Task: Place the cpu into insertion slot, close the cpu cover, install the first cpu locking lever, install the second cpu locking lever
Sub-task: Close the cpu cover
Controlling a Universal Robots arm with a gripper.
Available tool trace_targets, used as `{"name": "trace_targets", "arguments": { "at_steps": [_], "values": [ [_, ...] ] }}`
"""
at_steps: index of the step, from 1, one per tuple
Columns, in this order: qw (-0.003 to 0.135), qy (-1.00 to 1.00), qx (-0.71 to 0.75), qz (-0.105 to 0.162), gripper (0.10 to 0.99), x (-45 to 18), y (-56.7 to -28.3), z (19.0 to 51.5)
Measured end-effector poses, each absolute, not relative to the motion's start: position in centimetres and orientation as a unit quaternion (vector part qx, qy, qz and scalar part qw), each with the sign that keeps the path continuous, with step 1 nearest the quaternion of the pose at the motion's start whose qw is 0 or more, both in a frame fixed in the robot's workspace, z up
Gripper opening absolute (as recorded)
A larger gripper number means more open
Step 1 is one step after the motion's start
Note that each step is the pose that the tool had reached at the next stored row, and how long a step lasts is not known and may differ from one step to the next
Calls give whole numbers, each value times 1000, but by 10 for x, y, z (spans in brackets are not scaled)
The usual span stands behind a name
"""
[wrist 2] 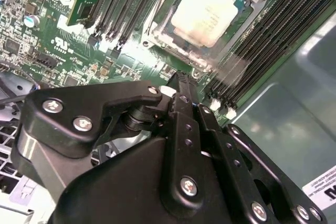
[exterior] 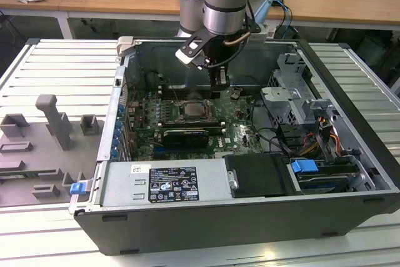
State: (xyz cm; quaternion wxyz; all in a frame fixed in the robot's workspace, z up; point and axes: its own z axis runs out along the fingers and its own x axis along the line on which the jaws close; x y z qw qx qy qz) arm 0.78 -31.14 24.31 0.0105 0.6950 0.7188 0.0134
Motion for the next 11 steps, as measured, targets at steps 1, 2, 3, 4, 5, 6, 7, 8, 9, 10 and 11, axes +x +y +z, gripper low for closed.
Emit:
{"name": "trace_targets", "arguments": {
  "at_steps": [1, 2, 3, 4, 5, 6, 7, 8, 9, 10, 11],
  "values": [
    [10, 719, 695, 14, 106, 7, -311, 243],
    [10, 719, 695, 14, 106, 6, -311, 242],
    [10, 719, 695, 14, 106, 4, -311, 242],
    [10, 719, 695, 14, 106, 3, -311, 241],
    [10, 719, 695, 14, 106, 2, -311, 241],
    [10, 719, 695, 14, 106, 1, -311, 240],
    [10, 719, 695, 14, 106, 0, -311, 239],
    [10, 719, 695, 14, 106, -3, -311, 238],
    [10, 719, 695, 14, 106, -6, -311, 238],
    [10, 719, 695, 14, 106, -9, -311, 238],
    [10, 719, 695, 14, 106, -13, -311, 237]
  ]
}}
